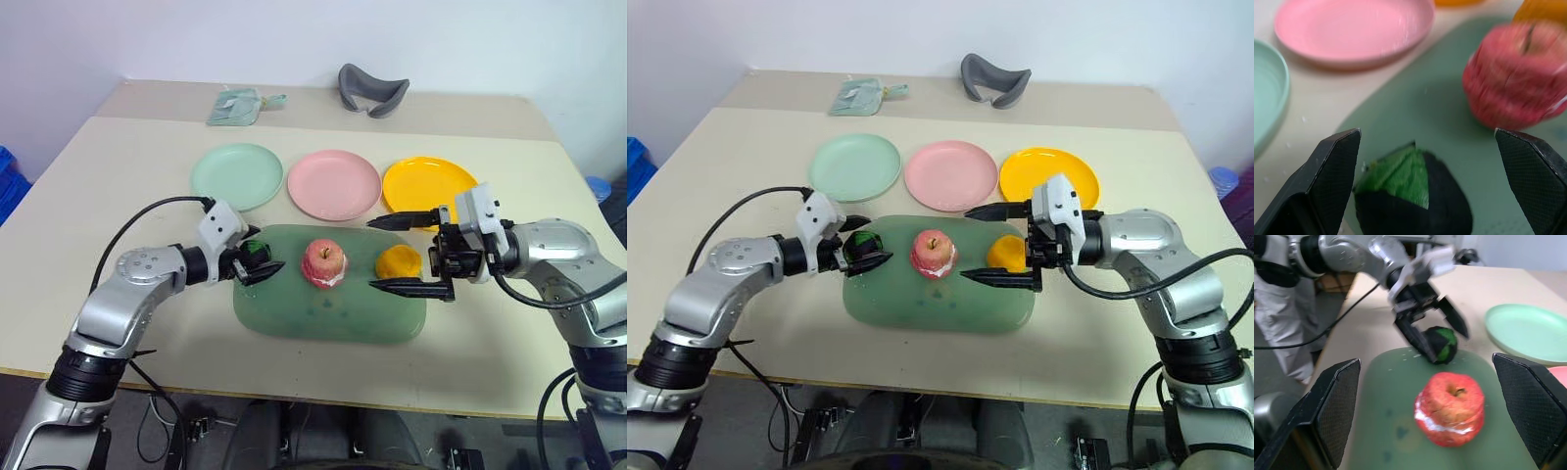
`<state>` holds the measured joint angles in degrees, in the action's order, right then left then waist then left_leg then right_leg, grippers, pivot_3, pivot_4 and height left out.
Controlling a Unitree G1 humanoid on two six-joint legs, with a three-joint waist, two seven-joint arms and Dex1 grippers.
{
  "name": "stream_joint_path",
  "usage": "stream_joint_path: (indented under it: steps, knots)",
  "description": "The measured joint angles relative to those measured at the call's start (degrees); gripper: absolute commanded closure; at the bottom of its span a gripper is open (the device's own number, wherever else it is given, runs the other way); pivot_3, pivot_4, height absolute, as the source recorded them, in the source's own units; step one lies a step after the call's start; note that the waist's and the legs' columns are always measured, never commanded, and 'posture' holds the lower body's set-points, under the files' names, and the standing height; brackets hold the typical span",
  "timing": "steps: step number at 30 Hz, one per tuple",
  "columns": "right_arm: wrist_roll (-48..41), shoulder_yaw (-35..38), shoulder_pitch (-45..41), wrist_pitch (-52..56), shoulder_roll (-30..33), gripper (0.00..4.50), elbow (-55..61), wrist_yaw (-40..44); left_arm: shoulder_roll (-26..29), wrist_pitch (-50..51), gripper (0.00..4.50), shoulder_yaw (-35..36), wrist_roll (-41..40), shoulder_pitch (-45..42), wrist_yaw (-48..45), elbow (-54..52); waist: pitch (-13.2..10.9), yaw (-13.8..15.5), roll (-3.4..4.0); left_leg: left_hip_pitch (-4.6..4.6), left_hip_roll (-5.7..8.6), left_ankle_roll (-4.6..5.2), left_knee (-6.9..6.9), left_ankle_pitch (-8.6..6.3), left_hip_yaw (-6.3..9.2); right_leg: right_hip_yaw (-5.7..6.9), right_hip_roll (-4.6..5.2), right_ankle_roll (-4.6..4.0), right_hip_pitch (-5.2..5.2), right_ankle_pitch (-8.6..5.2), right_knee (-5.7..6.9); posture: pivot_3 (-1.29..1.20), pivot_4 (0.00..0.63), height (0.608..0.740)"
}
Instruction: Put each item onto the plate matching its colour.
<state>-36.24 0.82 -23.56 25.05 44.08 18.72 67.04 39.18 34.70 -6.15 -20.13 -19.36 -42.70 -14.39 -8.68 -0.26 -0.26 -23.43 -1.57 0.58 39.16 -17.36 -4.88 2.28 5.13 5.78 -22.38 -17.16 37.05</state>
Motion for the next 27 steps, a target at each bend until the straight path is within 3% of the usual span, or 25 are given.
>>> stream_joint_path:
  steps: [14, 18, 21, 27]
  knots:
    - [5.3, -1.2, 0.1, -1.5, -1.3, 0.12, -0.3, -4.4, -0.5, -0.1, 0.0, -1.5, 4.7, 0.9, 0.9, 0.7, 0.0, 0.3, 0.0, 0.0, 0.01, 0.0, 0.0, 0.0, -0.01, 0.0, 0.02, 0.0, 0.0, 0.0, 0.01, 0.0, 0.15, 0.74]
    - [5.6, -1.2, 0.0, -1.0, -1.3, 0.0, -0.3, -4.8, -0.6, -0.1, 1.81, -1.5, 4.9, 0.9, 0.9, 0.7, 0.0, 0.7, 0.0, 0.0, 0.01, 0.0, 0.01, 0.0, -0.02, 0.0, 0.03, 0.0, 0.0, 0.0, 0.01, 0.0, 0.15, 0.74]
    - [5.6, -1.2, -0.2, -0.2, -1.3, 0.0, -0.3, -5.2, -1.1, -0.1, 2.89, -1.3, 4.9, 1.0, 1.3, 0.7, 0.0, 0.8, 0.0, 0.01, 0.02, 0.01, 0.01, 0.0, -0.02, 0.0, 0.03, 0.0, 0.0, 0.0, 0.01, 0.0, 0.15, 0.74]
    - [7.7, -1.4, -4.0, -0.4, -5.8, 0.0, -1.1, -11.0, -6.4, 2.5, 2.89, 2.3, 4.3, -0.1, 6.6, 2.3, 0.0, 0.9, 0.0, 0.0, 0.01, 0.0, 0.04, 0.0, -0.02, 0.0, 0.03, 0.0, -0.02, 0.0, 0.06, 0.0, 0.15, 0.74]
